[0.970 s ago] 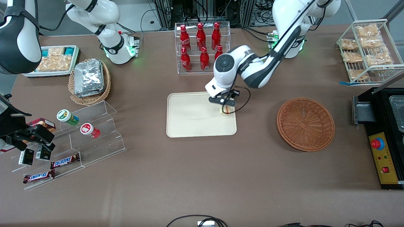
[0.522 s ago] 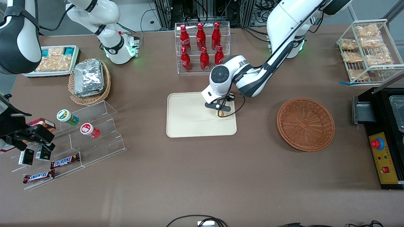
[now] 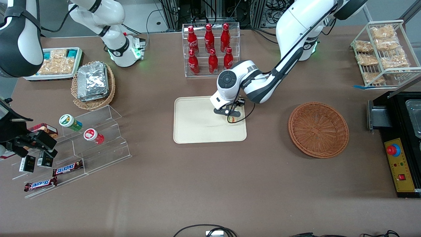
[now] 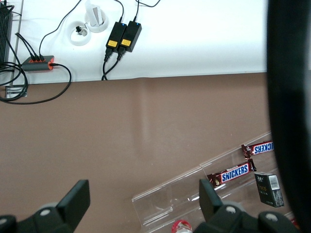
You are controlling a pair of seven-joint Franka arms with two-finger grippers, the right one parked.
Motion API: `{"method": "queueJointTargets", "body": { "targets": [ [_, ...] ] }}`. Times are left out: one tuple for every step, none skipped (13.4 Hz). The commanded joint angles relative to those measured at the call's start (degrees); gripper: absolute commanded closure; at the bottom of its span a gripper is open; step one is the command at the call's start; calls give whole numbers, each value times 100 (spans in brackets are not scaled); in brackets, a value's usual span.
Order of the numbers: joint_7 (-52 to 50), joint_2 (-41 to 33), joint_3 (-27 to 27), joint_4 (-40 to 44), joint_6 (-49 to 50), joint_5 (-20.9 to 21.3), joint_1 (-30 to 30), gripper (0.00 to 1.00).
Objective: Place sandwich from basket to tray
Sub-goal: 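Lower the sandwich onto the cream tray and open the left gripper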
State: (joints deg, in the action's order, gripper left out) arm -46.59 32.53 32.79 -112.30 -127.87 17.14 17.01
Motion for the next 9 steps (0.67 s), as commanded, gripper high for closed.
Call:
{"method": "queueJointTargets", "body": {
  "targets": [
    [-218, 69, -45, 147, 69, 176, 118, 17],
    [-349, 35, -45, 147, 86, 176, 127, 11],
    [-481, -9, -45, 156, 95, 176, 118, 4],
    [-569, -79, -45, 260, 130, 167, 100, 1],
    [-588, -80, -45, 418, 322, 132, 83, 1],
    [-596, -80, -45, 707, 637, 80, 57, 1],
    [-588, -71, -45, 997, 971, 53, 48, 1],
    [-579, -71, -54, 1243, 1218, 10, 39, 1],
    [-596, -80, -71, 1402, 1359, -130, 21, 1]
  ]
}}
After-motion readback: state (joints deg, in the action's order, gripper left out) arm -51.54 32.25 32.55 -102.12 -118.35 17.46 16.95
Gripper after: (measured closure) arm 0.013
